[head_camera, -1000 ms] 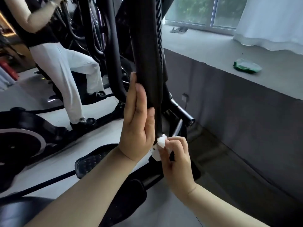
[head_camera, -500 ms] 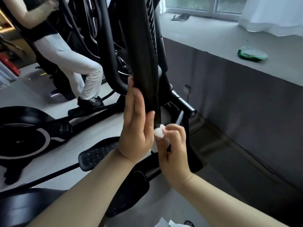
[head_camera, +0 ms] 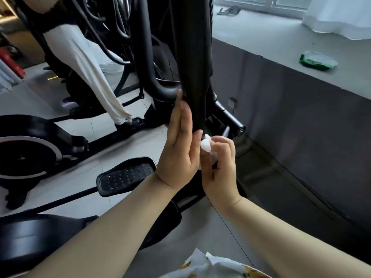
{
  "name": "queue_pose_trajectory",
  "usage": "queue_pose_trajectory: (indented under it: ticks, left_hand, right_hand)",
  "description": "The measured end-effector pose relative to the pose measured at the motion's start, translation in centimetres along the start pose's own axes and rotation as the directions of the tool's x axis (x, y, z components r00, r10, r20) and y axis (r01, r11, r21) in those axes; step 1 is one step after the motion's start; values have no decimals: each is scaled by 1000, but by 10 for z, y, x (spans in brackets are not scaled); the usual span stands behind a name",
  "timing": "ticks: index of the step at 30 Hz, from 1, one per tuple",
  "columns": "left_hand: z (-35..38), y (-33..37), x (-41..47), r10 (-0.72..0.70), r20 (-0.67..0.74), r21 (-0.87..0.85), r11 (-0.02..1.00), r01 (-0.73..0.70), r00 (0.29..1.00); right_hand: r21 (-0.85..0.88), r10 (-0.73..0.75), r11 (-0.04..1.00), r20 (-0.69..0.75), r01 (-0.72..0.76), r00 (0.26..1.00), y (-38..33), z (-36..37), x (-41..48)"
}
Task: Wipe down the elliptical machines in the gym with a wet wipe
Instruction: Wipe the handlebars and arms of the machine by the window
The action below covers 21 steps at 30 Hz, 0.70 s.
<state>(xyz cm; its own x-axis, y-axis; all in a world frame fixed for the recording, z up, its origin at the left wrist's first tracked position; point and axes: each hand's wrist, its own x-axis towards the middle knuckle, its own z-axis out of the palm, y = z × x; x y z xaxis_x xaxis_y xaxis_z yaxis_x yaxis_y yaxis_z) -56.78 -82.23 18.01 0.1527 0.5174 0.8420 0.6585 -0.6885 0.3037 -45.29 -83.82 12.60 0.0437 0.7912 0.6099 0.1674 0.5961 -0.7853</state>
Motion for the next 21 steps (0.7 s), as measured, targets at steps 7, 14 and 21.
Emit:
queue_pose_trajectory:
  ticks: [7,14,21]
  left_hand:
    - [8,-5,-12,22,7,-13,1000,-22,1000]
    - [13,-5,-27,-29,1,31,999,29,1000]
    - [17,-8,-39,-54,13,32,998,53,998]
  right_hand:
    - [-142,124,985,163,-101,979,45,-11,-31]
    - [-44,0,999,74,3,997,32,-2,-27]
    - [-108,107,989,86,-98,990,42,-11,-29]
